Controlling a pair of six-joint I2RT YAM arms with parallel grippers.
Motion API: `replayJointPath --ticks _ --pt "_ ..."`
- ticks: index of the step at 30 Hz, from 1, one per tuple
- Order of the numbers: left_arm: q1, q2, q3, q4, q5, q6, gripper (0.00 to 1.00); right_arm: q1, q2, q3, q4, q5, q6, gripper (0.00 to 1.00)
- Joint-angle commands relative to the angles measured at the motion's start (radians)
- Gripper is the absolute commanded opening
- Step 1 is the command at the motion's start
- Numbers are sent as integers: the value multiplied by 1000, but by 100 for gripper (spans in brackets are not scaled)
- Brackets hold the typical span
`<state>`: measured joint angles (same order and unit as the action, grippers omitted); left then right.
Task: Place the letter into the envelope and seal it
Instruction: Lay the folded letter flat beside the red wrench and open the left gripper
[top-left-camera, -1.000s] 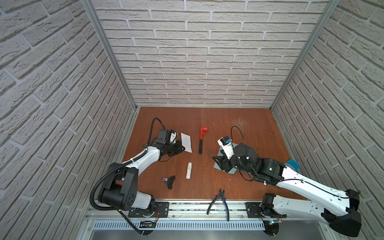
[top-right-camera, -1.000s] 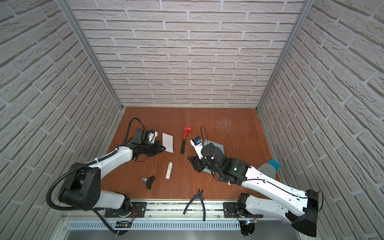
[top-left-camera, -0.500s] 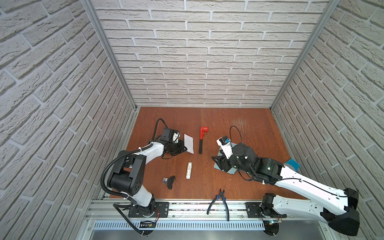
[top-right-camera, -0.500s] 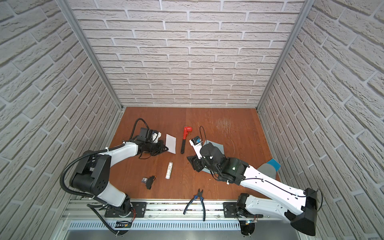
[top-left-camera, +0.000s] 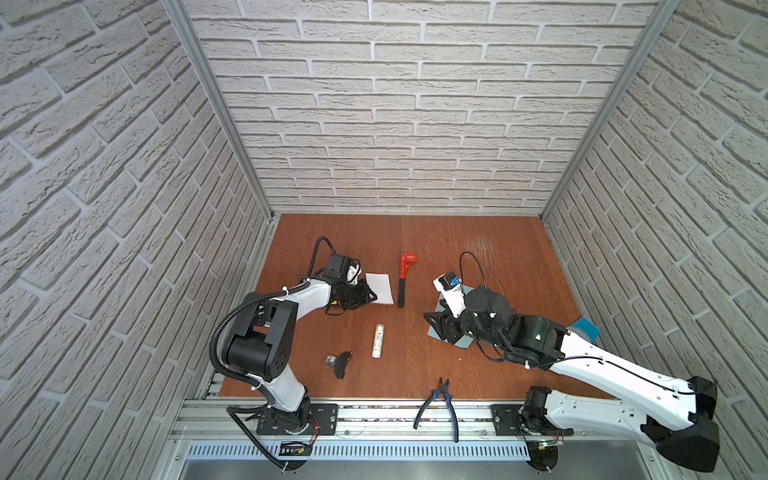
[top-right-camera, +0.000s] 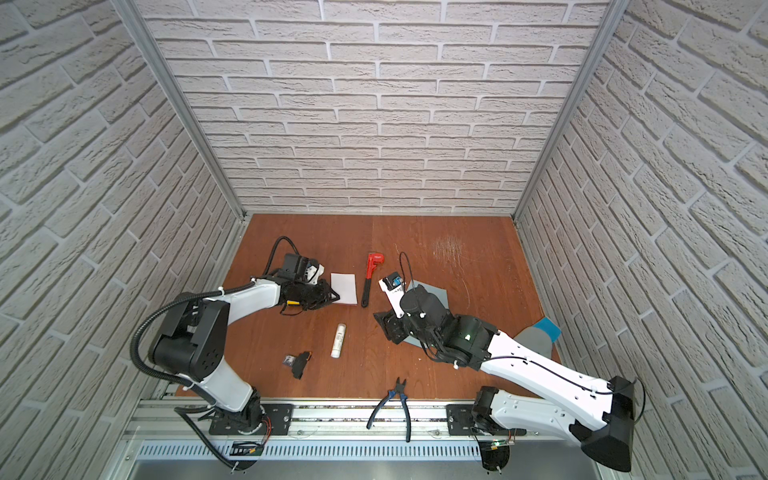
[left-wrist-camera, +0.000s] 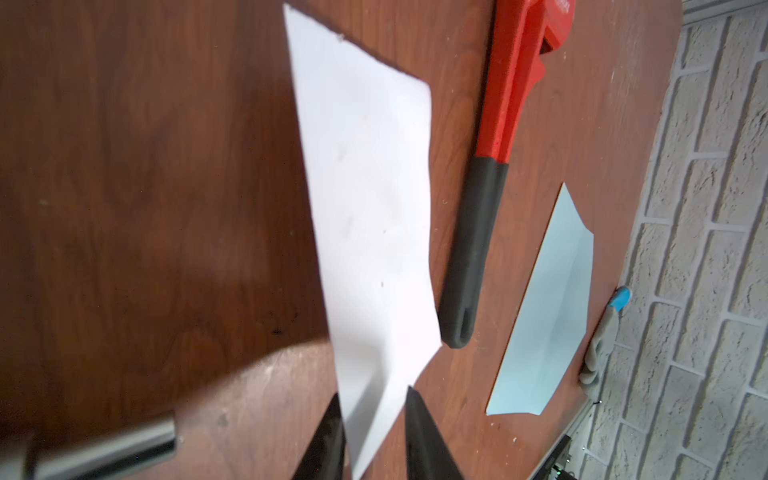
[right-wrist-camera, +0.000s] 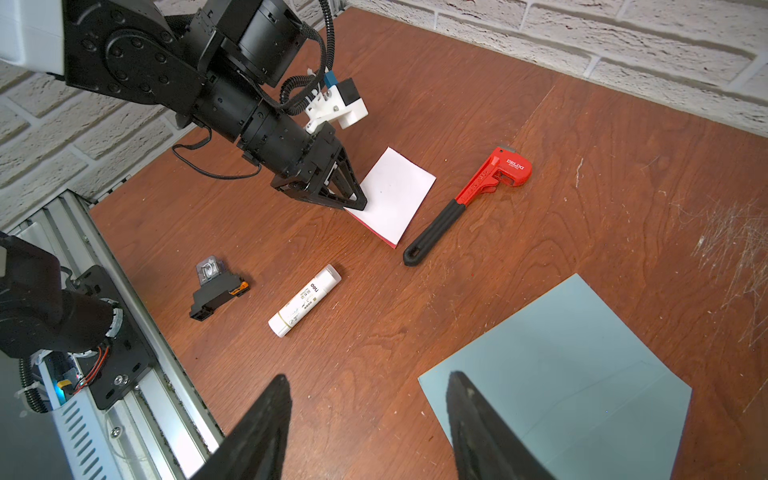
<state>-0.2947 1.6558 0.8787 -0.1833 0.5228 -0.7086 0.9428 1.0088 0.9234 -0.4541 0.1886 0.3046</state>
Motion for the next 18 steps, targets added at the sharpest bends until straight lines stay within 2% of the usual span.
replayJointPath --ticks 1,7,12,15,18 --pt "5 -5 22 -17 -12 19 40 0 -25 -14 14 24 13 63" --pt "3 -71 24 -45 -31 28 57 -1 -45 -6 -15 64 17 69" --pt "-14 -235 46 -134 -101 57 59 -23 -48 29 -117 181 104 73" --pt "-52 -379 54 -159 -153 91 59 -107 -36 45 -225 215 227 73" --pt "-117 -506 38 -153 -206 131 60 -250 -37 12 -284 136 344 71"
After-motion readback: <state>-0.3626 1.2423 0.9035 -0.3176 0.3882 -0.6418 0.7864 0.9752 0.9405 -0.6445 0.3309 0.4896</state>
